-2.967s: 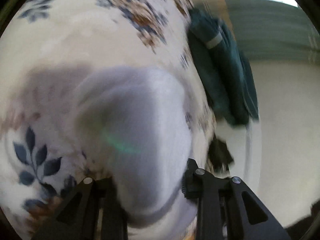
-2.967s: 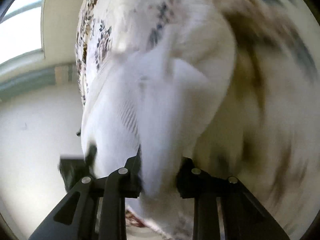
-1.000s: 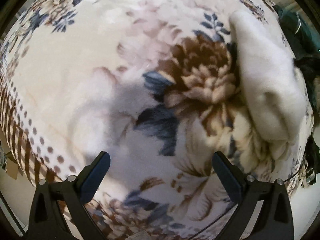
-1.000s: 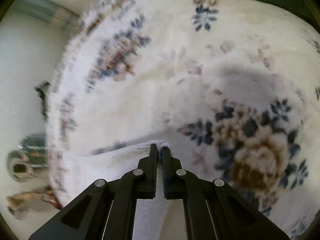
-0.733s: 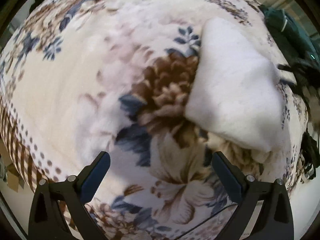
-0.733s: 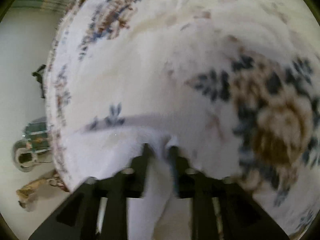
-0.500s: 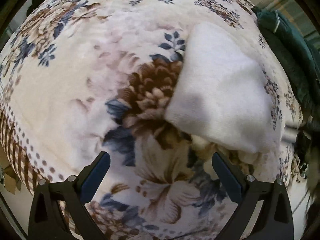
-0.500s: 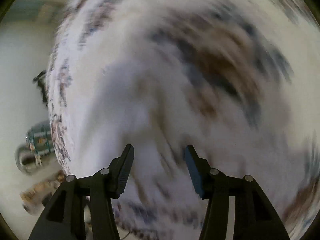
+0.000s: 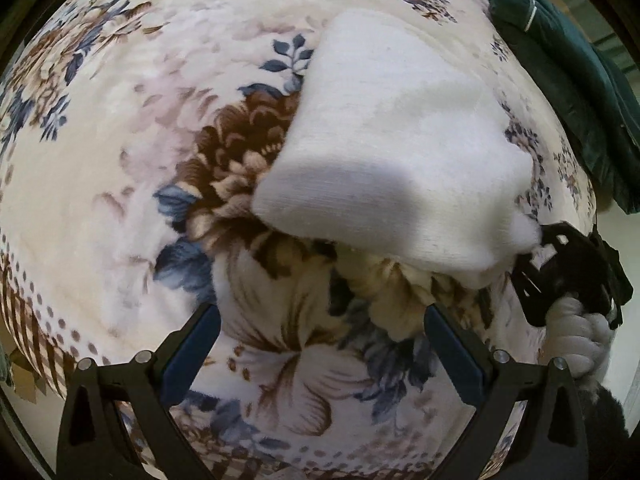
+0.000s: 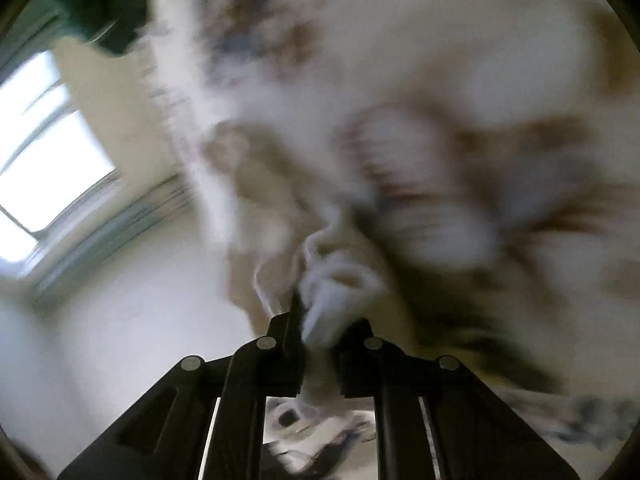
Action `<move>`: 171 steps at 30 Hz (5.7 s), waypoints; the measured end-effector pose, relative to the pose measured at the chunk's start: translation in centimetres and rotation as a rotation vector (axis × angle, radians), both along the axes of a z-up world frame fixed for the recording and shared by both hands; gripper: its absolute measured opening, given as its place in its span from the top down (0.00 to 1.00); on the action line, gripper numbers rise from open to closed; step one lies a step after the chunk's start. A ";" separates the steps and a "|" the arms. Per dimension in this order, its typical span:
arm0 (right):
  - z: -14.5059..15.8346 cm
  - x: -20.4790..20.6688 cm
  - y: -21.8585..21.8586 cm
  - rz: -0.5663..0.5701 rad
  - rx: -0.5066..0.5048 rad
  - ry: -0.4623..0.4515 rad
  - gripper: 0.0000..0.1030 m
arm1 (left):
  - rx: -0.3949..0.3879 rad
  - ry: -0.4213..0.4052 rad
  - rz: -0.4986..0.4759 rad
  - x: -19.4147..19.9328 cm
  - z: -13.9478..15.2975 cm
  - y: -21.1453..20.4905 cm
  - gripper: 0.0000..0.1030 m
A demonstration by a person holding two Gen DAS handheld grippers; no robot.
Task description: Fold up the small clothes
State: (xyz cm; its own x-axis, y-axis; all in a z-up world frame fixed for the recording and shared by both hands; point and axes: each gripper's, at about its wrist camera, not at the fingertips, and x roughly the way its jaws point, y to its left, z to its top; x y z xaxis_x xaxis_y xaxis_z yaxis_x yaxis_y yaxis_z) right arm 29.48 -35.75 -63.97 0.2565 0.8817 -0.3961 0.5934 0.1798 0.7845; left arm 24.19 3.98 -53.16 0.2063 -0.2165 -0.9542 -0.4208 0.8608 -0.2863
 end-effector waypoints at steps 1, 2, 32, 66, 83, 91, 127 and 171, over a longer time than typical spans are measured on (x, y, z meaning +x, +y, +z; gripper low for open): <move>0.0 0.5 0.2 0.052 -0.050 -0.016 0.88 | 0.003 0.002 0.000 0.0 0.0 0.0 0.00; -0.4 0.8 -0.2 0.155 -0.227 0.015 0.87 | 0.002 0.001 0.005 0.1 0.0 0.1 0.00; 17.5 -0.2 3.0 0.440 -0.640 -0.185 0.94 | 0.062 -0.092 0.146 2.4 1.4 4.3 0.00; 10.3 1.9 -3.7 0.311 -0.571 0.017 0.44 | 0.109 -0.115 -0.065 5.3 0.2 3.1 0.00; 7.6 -5.1 -2.3 0.052 -0.347 0.100 0.22 | 0.021 -0.167 -0.182 15.8 2.9 9.9 0.00; 2.3 -9.9 2.6 -0.178 -0.107 0.130 0.22 | -0.082 -0.106 -0.742 30.2 -0.9 2.7 0.00; 9.9 6.4 12.5 0.346 -0.339 -0.104 0.76 | -0.606 -0.006 -0.087 7.2 -6.5 16.3 0.72; 8.9 15.6 10.1 0.303 -0.665 -0.152 0.90 | -0.415 -0.111 -0.143 18.7 -7.3 17.4 0.46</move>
